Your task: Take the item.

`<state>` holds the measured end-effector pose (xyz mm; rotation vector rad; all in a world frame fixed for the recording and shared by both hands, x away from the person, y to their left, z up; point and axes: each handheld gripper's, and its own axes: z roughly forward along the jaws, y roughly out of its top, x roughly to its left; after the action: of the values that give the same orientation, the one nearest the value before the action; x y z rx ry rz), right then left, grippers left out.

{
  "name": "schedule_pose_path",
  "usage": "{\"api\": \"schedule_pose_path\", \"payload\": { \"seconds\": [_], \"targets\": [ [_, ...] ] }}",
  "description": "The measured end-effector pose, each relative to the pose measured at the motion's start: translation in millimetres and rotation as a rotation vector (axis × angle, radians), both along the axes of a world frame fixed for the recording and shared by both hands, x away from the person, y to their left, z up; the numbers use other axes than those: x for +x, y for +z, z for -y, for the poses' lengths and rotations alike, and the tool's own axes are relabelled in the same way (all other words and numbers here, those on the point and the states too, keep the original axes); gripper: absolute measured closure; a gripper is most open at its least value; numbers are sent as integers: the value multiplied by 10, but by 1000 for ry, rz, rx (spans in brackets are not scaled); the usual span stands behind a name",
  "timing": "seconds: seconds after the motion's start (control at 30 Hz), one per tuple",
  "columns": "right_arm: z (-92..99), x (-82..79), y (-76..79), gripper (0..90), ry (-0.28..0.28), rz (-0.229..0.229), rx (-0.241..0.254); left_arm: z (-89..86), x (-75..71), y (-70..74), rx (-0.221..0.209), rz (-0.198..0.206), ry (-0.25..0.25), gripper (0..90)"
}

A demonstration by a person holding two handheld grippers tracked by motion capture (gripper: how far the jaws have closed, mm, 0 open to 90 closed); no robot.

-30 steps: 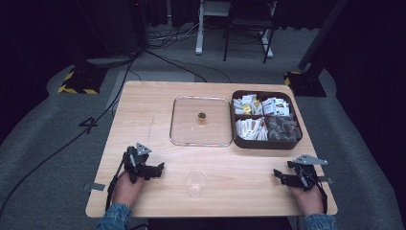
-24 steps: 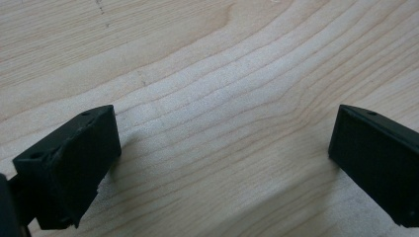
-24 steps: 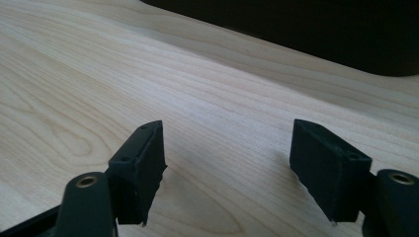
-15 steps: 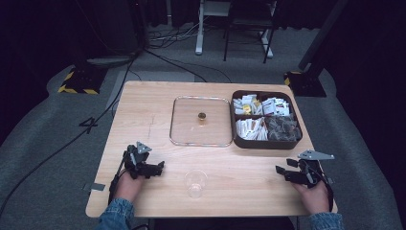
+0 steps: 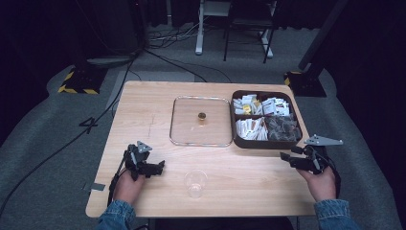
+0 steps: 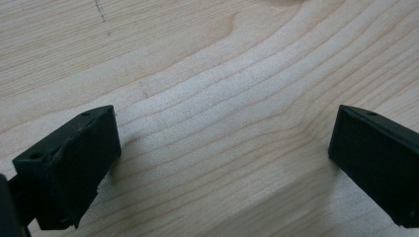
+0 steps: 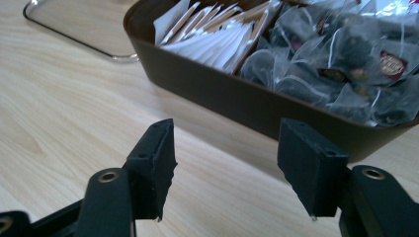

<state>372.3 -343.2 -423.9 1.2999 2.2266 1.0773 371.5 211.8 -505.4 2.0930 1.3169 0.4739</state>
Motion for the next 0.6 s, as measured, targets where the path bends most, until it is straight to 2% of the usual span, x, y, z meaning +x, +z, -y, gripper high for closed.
{"api": "schedule_pose_path", "payload": {
  "seconds": [0.2, 0.4, 0.6],
  "targets": [
    [15, 177, 134, 420, -23, -6, -1, 0, -1, 0, -2, -2, 1, 0],
    [37, 381, 237, 521, -28, -32, 20, -1, -5, 0, -2, -2, 3, 0],
    [84, 558, 325, 518, -58, 0, 16, -1, -7, -1, -3, -2, 5, 0]
  ]
}}
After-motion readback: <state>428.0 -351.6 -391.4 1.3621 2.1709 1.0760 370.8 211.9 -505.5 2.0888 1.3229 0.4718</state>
